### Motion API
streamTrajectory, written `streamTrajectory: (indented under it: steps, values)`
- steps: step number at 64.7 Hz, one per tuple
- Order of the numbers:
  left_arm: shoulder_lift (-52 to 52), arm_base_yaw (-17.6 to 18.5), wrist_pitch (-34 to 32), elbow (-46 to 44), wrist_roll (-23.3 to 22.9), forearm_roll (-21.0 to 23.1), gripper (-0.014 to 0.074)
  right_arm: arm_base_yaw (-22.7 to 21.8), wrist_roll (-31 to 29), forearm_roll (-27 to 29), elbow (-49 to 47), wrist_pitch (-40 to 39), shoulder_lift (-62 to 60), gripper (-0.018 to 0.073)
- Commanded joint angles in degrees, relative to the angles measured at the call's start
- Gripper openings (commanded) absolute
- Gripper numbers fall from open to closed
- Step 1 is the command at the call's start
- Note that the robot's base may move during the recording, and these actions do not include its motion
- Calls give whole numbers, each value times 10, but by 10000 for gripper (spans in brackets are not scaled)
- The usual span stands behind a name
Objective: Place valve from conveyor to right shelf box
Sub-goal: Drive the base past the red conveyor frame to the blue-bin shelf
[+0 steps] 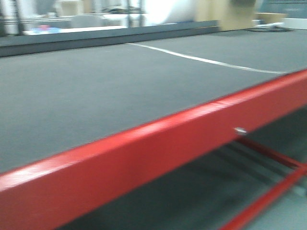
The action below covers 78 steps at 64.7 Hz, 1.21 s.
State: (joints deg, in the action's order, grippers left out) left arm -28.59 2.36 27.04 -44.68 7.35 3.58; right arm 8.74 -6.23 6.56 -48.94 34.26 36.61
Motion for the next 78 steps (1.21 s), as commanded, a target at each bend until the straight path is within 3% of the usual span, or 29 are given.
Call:
streamTrajectory:
  steps: [1,78]
  values:
    - [5,3,-32,-2,-4,3,-111,1,-3,-3,-7,-43,-4,-154]
    - [5,3,-32,-2,-4,3,-111,1,-3,-3,-7,-43,-4,-154]
